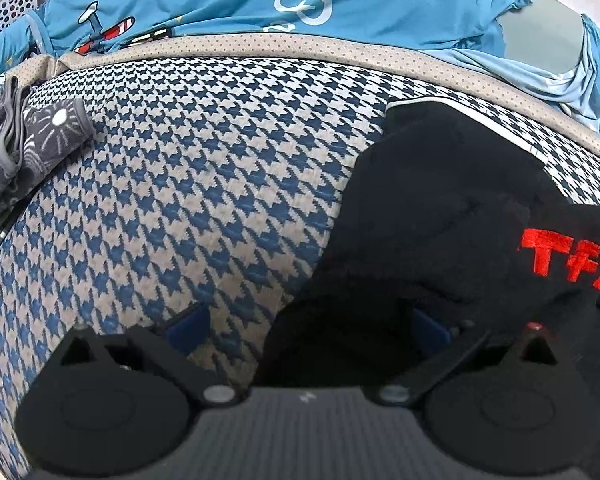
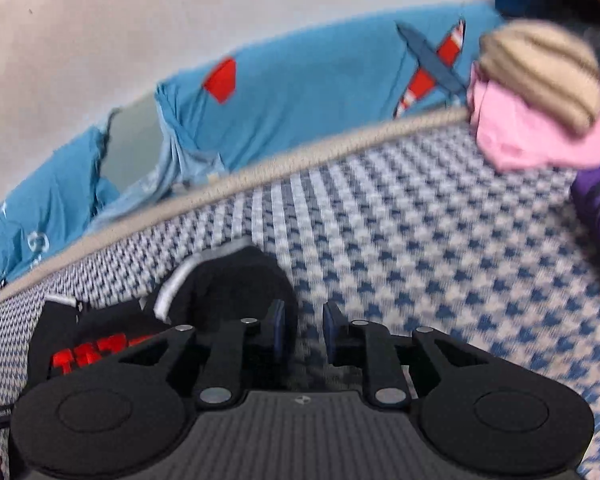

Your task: Fold clothes

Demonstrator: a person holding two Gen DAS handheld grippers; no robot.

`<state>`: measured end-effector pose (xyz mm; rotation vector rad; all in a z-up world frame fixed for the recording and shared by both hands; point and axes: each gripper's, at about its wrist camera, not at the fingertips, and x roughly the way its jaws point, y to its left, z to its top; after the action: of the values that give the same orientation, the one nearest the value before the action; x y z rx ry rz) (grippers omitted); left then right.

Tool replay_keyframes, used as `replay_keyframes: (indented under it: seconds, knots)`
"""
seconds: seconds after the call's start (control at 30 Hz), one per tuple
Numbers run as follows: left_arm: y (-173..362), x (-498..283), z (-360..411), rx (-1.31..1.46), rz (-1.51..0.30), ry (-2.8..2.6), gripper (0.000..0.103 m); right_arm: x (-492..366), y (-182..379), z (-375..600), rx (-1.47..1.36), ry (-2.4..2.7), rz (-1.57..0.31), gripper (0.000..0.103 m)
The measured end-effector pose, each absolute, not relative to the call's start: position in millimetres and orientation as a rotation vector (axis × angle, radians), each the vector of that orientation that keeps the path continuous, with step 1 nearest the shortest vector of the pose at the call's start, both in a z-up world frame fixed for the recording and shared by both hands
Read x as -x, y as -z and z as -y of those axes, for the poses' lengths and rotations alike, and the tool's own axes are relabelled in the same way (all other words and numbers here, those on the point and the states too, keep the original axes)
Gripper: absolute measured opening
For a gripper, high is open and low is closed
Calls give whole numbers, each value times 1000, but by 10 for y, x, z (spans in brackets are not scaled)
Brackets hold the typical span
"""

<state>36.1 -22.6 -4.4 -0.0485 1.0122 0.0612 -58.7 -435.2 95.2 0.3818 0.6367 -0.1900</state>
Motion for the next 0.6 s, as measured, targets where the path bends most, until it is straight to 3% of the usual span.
replay_keyframes:
  seconds: [0.2, 0.5, 0.6]
  knots:
    - [48, -353, 249, 41, -1009, -65, 103, 492, -1106, 4249, -389, 147, -527, 24]
    - [50, -358, 258, 44, -1013, -62, 103, 140, -1086, 3853, -332, 44, -509, 24]
    - [46, -355, 249, 50, -1017, -61, 103, 19, -1038, 3785, -302, 50, -521, 32]
